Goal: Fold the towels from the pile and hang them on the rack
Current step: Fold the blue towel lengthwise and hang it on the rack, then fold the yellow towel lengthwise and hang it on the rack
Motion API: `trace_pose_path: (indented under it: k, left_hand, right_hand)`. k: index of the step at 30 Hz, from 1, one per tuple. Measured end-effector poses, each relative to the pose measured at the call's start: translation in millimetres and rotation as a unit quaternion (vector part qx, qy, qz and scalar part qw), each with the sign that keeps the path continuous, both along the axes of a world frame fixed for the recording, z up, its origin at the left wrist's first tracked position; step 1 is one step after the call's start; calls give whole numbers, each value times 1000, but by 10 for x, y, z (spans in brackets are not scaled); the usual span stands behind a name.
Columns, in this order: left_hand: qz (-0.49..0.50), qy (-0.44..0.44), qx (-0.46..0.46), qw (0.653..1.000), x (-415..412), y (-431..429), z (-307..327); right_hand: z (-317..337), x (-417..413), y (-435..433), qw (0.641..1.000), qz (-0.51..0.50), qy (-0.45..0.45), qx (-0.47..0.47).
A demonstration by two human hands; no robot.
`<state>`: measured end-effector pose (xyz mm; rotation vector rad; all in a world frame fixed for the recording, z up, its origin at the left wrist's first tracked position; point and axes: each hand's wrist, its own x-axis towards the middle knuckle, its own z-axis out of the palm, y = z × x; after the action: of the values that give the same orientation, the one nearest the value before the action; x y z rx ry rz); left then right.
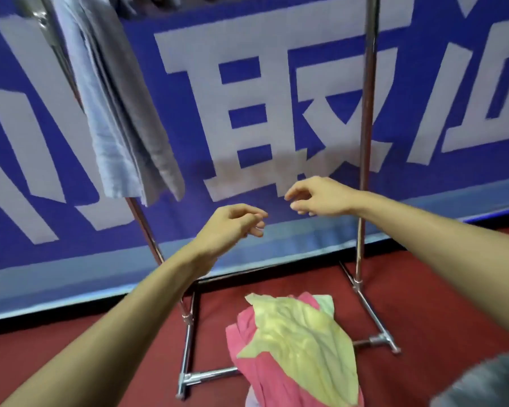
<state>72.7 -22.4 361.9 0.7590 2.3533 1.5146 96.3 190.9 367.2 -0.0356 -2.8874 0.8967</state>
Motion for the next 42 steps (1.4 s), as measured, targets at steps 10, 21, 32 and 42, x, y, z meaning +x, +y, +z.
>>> trace_pose_path:
  k: [10,21,32,42]
  left_hand:
    - [-14,-192,-102,976,-373,455,-1844]
    - [-17,-268,-206,941,-480,356,-3295]
    - [19,-278,-199,940,-668,126,-3379]
    - [3,-195,-164,967,-662,41,-2450]
  right_hand:
    - [-2040,-366,532,977,-71,-179,-89]
    - [-4067,-237,376,895,-167,-376,-175]
    - [-4171,-343,32,905,-213,-277,-241]
    - [-2824,-444,-31,962,-79,-135,-226]
